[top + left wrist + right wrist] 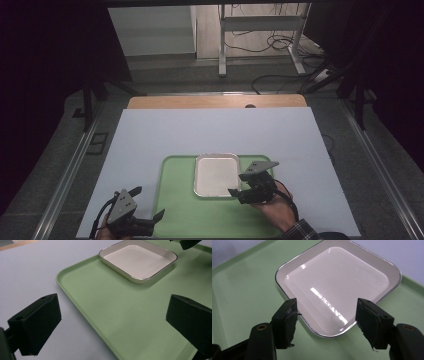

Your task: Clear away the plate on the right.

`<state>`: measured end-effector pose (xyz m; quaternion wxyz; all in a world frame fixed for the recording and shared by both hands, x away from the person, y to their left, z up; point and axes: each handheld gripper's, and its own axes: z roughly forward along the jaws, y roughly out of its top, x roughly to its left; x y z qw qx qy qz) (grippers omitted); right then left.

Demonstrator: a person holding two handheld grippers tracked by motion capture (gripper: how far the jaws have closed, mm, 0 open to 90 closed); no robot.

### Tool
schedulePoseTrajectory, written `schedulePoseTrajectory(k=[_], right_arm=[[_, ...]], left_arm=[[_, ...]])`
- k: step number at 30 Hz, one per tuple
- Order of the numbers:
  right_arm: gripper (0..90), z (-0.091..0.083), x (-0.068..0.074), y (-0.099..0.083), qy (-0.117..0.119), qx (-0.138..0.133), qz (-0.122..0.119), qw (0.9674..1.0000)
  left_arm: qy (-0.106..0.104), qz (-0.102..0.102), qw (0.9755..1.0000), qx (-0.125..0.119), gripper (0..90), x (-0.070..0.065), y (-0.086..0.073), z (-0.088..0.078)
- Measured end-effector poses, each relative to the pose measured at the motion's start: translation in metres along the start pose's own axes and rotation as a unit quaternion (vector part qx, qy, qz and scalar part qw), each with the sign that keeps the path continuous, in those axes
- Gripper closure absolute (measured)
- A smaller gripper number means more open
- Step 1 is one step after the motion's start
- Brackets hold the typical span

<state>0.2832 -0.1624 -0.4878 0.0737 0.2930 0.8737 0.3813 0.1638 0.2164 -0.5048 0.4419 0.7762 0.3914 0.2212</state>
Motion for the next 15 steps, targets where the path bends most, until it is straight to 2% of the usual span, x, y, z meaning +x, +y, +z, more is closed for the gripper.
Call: schedulePoseTrajectory(k=[15], right_arm=[[32.5, -0.0047, -0.0073, -0.0028, -0.008, 0.002, 0.005, 1.0000]], left_arm=[[0.000, 0.001, 1.0000, 0.000, 0.0, -0.0001, -0.0001, -0.0002]])
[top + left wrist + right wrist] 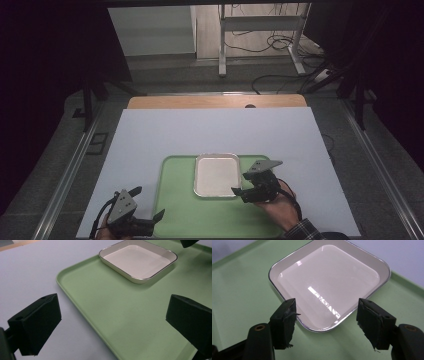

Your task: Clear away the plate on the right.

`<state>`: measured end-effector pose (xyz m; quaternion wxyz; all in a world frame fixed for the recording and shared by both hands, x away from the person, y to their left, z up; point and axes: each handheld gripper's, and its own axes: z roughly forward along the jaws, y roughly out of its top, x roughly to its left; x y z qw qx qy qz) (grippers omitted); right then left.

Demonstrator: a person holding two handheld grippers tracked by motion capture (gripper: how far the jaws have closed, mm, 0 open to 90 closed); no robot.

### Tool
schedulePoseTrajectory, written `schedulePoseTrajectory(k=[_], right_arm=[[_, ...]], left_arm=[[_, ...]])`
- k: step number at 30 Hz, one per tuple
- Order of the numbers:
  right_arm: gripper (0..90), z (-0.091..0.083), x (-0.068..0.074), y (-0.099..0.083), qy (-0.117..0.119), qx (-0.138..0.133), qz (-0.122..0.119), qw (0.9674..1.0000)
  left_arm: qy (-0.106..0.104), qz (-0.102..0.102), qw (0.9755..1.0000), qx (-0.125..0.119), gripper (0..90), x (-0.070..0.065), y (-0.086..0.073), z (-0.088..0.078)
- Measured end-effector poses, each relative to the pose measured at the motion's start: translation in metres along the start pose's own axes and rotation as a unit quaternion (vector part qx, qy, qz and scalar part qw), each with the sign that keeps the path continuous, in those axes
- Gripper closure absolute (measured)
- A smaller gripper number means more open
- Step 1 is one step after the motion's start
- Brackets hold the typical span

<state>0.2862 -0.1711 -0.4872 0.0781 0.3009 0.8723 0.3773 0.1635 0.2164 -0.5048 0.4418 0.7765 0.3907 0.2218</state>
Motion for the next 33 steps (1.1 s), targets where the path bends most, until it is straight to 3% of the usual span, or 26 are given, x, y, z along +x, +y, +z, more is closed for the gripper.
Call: schedulePoseTrajectory(k=[10, 26, 33], right_arm=[[28.8, -0.006, -0.006, -0.002, -0.001, -0.005, 0.011, 0.9999], [10.7, -0.018, -0.016, -0.007, -0.008, -0.022, 0.024, 0.9994], [5.1, -0.023, -0.017, -0.010, -0.021, -0.023, 0.012, 0.9994]], left_arm=[[0.000, 0.001, 1.0000, 0.000, 0.0, 0.000, 0.000, 0.000], [0.000, 0.004, 1.0000, 0.001, 0.0, 0.000, 0.000, 0.000], [0.000, 0.004, 1.0000, 0.001, 0.0, 0.000, 0.000, 0.000]])
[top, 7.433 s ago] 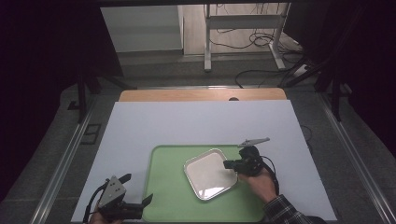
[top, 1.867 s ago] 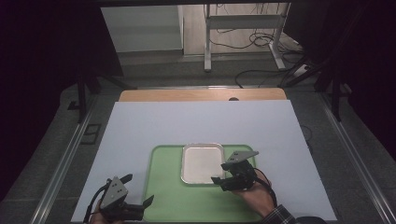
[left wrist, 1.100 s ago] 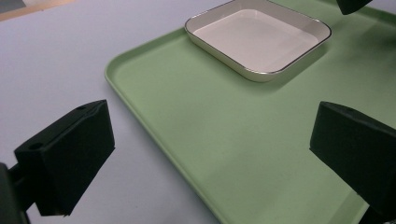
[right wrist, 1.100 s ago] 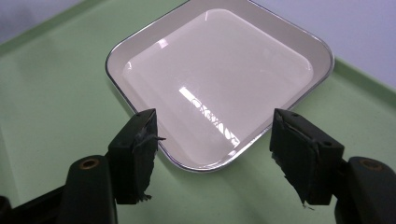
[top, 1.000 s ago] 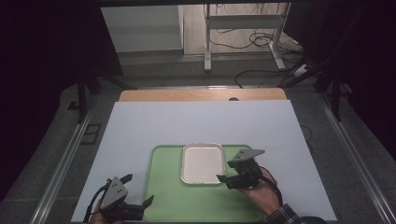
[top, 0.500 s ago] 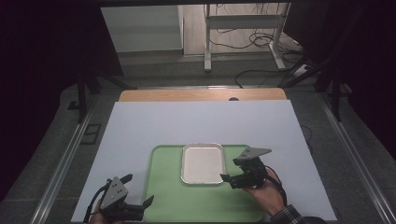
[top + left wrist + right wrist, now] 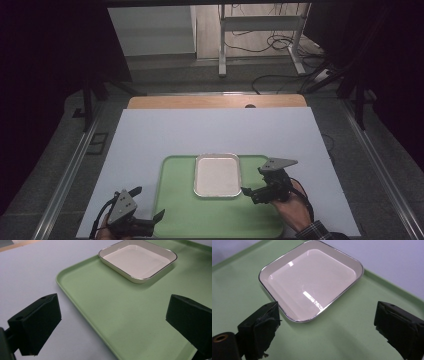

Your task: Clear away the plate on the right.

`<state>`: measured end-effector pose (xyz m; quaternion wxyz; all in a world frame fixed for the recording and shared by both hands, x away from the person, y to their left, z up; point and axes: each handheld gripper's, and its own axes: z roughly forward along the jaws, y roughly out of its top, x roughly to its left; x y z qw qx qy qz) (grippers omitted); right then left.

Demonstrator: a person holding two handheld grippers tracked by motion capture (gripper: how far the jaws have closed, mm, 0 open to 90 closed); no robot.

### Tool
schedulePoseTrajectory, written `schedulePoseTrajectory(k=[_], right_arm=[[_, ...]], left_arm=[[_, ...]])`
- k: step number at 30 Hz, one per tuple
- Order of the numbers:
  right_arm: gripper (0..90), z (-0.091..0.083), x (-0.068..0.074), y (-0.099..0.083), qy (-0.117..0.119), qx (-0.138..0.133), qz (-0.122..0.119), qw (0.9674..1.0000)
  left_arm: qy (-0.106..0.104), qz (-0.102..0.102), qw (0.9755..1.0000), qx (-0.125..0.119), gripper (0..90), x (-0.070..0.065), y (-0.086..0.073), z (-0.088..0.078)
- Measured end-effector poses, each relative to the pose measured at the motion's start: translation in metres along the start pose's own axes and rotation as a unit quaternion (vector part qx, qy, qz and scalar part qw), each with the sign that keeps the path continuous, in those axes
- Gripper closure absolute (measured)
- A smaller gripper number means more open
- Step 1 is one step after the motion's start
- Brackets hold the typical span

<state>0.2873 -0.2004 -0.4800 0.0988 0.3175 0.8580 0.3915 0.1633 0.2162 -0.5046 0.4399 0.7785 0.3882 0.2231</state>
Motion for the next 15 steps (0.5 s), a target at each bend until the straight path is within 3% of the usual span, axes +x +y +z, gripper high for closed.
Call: schedulePoseTrajectory(k=[7, 15], right_arm=[[0.6, -0.006, 0.000, -0.005, -0.015, 0.003, -0.017, 0.9997], [0.0, -0.021, -0.005, -0.014, -0.024, -0.018, -0.004, 0.9995]], left_arm=[[0.000, 0.000, 1.0000, 0.000, 0.0, 0.000, 0.000, 0.000], [0.000, 0.000, 1.0000, 0.000, 0.0, 0.000, 0.000, 0.000]])
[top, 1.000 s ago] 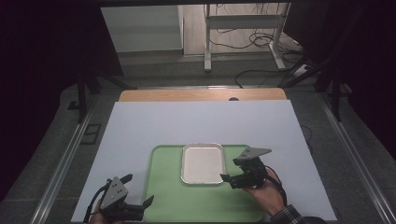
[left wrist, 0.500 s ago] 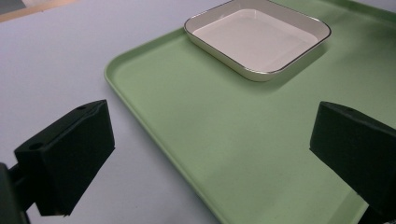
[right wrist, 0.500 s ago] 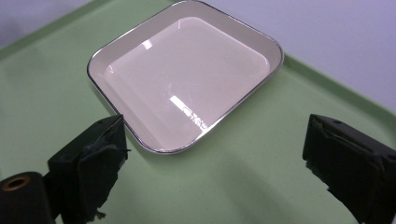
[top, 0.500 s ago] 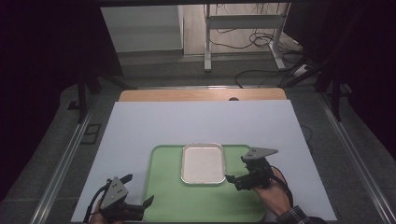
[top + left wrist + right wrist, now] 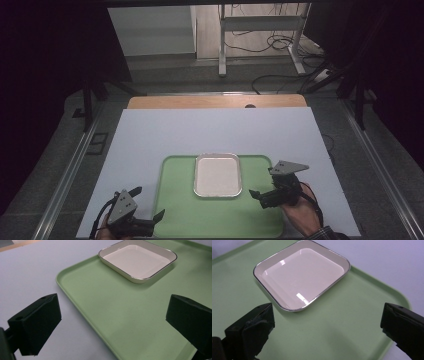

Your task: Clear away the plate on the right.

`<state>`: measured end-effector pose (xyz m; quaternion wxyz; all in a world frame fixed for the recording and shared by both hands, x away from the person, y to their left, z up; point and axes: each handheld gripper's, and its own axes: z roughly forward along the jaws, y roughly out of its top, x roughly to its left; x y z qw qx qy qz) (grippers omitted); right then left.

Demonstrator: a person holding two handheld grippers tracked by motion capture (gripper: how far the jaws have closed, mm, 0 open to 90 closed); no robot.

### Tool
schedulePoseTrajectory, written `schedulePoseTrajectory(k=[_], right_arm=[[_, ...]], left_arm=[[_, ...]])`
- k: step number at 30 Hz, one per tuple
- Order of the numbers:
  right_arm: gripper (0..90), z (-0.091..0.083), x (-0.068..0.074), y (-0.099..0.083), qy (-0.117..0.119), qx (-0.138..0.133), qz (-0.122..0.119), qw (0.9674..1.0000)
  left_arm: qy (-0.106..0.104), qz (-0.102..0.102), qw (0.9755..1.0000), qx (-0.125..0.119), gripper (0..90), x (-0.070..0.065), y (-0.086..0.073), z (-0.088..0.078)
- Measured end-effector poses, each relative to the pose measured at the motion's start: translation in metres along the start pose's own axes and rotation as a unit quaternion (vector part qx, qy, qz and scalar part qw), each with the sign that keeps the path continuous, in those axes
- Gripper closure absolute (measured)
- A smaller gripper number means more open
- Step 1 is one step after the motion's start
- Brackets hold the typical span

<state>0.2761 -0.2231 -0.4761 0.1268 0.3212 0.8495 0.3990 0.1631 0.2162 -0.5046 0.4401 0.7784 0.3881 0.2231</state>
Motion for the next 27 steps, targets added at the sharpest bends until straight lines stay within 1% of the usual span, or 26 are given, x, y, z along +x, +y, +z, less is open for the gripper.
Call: schedulePoseTrajectory(k=[3, 9, 14, 20, 24, 27], right_arm=[[0.0, -0.006, -0.002, -0.004, -0.002, -0.005, 0.003, 1.0000], [0.0, -0.017, -0.005, -0.011, -0.016, -0.013, 0.002, 0.9998], [0.0, -0.024, -0.008, -0.018, -0.023, -0.011, 0.004, 0.9997], [0.0, -0.030, -0.011, -0.026, -0.029, -0.009, 0.009, 0.9995], [0.0, -0.033, -0.013, -0.032, -0.030, -0.005, 0.016, 0.9994], [0.0, -0.035, -0.015, -0.034, -0.032, -0.010, 0.025, 0.9991]], left_arm=[[0.000, 0.000, 1.0000, 0.000, 0.0, 0.000, 0.000, 0.000], [0.000, 0.000, 1.0000, 0.000, 0.0, 0.000, 0.000, 0.000], [0.000, 0.000, 1.0000, -0.001, 0.0, -0.001, 0.000, 0.000], [-0.001, 0.004, 1.0000, 0.001, 0.0, -0.001, 0.000, 0.001], [-0.002, 0.004, 1.0000, 0.001, 0.0, -0.001, 0.000, 0.000], [-0.001, 0.005, 1.0000, 0.001, 0.0, -0.001, 0.001, 0.001]])
